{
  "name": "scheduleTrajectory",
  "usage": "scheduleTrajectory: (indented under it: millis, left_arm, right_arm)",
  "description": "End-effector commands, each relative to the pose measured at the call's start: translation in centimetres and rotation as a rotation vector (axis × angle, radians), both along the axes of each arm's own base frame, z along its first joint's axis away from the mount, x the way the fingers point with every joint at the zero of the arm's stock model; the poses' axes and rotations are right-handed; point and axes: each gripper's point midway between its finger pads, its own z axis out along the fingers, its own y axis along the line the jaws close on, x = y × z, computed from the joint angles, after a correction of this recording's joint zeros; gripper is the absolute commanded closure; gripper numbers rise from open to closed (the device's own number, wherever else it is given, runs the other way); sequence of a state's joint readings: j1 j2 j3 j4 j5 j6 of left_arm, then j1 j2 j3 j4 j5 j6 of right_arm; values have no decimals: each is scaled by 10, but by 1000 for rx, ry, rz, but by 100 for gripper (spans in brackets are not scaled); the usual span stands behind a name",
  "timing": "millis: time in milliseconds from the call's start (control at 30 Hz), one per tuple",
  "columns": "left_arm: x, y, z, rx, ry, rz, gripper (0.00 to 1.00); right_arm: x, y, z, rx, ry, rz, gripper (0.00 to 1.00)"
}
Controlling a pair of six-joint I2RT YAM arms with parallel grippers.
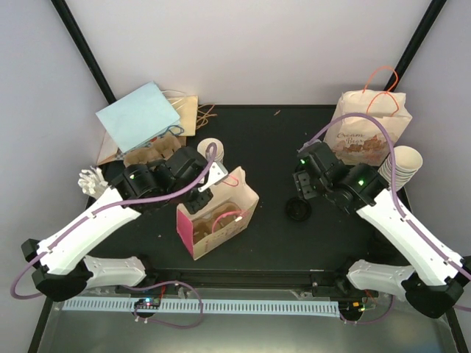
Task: Pack the takeout coffee
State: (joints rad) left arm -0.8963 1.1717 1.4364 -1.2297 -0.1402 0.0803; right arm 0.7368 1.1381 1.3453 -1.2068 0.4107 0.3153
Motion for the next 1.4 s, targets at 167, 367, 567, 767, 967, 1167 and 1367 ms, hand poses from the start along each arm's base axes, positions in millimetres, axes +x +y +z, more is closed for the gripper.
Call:
scheduleTrajectory:
  millis: [167, 367, 567, 767, 967, 1167, 1367]
  left_arm:
    - [19, 7, 21, 34, -190, 3, 98]
    - [29, 0, 37, 23, -315, -57, 98]
    - [26, -9, 33, 3, -343, -116, 98]
    - [18, -10, 3, -4, -306, -126, 99]
    - [9, -13, -5, -43, -263, -127, 98]
    - [9, -12, -5, -43, -264, -118, 98]
    - [15, -9, 6, -34, -311, -97, 98]
  right_arm:
    - [-6, -5, 22, 33, -50, 32, 37]
    - [-6, -4, 22, 37, -52, 30, 37]
    - [-8, -3, 22, 47, -49, 39, 37]
    - [-14, 1, 24, 82, -42, 74, 37]
    - [-23, 9, 32, 149, -45, 129, 37]
    - [-34, 18, 45, 219, -55, 199, 37]
    - [-53, 33, 62, 333, -63, 322, 37]
